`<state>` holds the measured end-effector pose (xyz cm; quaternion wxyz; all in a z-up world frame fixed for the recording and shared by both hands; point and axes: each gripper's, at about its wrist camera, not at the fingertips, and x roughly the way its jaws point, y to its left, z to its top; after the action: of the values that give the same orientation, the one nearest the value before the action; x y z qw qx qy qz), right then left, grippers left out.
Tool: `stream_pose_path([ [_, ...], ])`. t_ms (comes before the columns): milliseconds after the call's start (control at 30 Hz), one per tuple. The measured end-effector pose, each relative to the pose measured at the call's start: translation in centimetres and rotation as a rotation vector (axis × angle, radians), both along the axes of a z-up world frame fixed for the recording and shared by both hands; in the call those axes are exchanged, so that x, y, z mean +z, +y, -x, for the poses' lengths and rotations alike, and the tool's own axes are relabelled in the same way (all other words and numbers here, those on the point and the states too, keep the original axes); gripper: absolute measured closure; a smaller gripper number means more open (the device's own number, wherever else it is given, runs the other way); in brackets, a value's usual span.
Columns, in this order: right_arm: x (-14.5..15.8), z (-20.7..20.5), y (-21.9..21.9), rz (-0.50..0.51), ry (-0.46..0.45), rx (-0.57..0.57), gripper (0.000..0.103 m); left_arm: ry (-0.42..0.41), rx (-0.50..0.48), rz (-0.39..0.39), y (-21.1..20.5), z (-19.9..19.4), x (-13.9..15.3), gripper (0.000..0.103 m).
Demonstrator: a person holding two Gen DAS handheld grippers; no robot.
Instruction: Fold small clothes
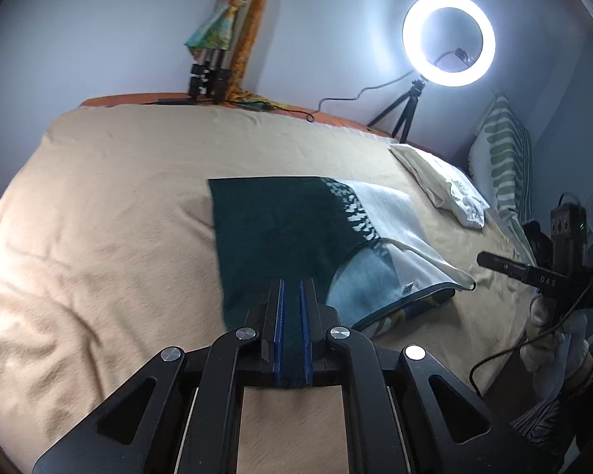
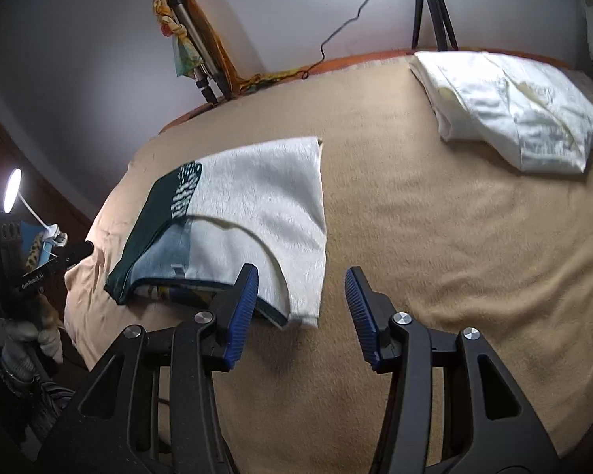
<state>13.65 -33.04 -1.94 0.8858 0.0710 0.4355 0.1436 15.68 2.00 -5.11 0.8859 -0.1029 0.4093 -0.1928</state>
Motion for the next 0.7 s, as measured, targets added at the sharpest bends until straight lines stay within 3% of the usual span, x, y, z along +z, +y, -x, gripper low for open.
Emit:
stream_pose_path([
  [167,2.6,-2.0,4.0,0.038,-0.088,0.077,0.060,-0.014,-0.021,-0.009,-3.2,-3.4,1.4,0.097],
  [300,3.1,-6.0,7.0,0.016,-0.090,0.098,0.075,0.001,-0.027,-0.008,-4.9,-6.6,1.3,0.097],
  [433,1.2,-10.1,9.7,-0.017,-0.029,0.126,0.076,0.017,-0.016,-0.036,-6.2,-9.4,-0.4,0.097],
  [700,-4.0,-13.1,12.2,0.057,0.057,0.164,0.076,0.099,-0.044,-0.094,-6.1,-11.5,-4.9,0.097],
])
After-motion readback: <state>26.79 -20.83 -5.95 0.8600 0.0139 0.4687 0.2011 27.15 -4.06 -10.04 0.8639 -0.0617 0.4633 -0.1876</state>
